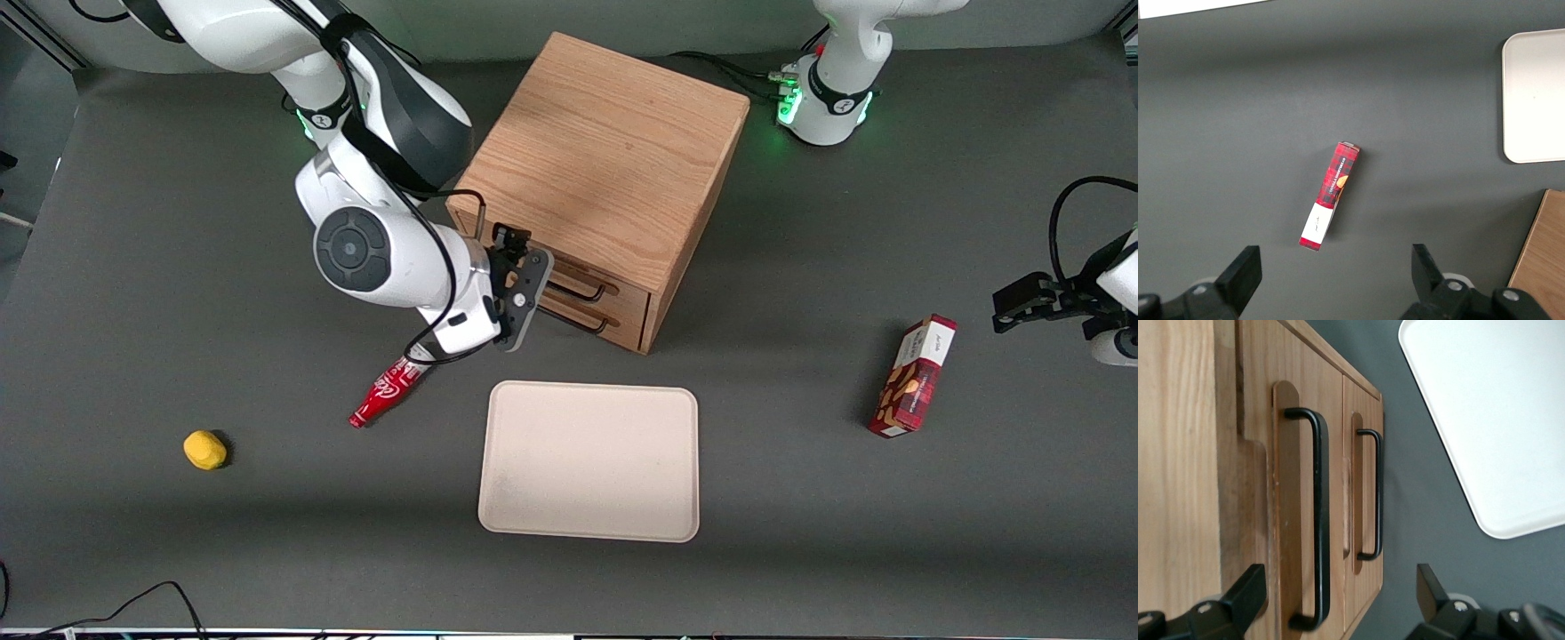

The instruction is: Open upper drawer

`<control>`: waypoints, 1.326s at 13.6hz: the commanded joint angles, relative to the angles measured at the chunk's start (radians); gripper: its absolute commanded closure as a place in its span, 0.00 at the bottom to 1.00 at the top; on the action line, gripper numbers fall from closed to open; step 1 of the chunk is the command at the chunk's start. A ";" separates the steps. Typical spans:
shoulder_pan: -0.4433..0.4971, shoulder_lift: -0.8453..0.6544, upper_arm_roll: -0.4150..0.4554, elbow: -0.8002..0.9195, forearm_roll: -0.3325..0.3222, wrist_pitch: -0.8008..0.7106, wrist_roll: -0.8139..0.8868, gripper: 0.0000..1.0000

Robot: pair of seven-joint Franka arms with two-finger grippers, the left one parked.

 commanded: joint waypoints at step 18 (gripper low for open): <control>0.022 0.057 -0.002 -0.078 -0.027 0.184 -0.079 0.00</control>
